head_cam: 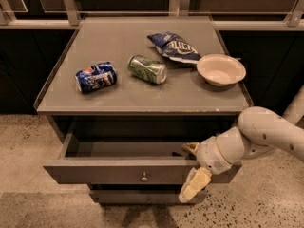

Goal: Open top drawer

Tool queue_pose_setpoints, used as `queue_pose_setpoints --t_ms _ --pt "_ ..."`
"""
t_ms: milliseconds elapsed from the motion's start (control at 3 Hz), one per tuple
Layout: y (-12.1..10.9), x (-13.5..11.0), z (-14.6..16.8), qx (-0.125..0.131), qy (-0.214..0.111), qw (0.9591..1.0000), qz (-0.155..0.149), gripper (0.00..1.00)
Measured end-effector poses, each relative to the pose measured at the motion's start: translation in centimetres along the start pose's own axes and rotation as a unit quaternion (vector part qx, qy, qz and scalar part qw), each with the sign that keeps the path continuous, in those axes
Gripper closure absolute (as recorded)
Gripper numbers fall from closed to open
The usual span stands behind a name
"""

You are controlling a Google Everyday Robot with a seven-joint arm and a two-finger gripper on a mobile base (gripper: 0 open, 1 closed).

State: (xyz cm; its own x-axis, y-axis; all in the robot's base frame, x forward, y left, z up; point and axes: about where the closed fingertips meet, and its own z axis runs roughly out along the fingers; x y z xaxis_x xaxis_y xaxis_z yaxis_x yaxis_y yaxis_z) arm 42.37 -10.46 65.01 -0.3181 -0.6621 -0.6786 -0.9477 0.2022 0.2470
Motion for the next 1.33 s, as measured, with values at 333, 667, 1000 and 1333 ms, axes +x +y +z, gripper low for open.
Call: queue_pose_setpoints --t_ms 333,667,1000,1333 --pt "0.8 0.2 0.0 -0.014 0.007 0.9998 0.008 0.00" --pt "2.5 1.0 -0.6 -0.027 0.014 0.9990 0.033 0.00" --pt "2.5 0.9 -0.7 -0.027 0.014 0.9990 0.033 0.00" --pt "6.2 2.3 -1.1 -0.043 0.007 0.9973 0.059 0.00"
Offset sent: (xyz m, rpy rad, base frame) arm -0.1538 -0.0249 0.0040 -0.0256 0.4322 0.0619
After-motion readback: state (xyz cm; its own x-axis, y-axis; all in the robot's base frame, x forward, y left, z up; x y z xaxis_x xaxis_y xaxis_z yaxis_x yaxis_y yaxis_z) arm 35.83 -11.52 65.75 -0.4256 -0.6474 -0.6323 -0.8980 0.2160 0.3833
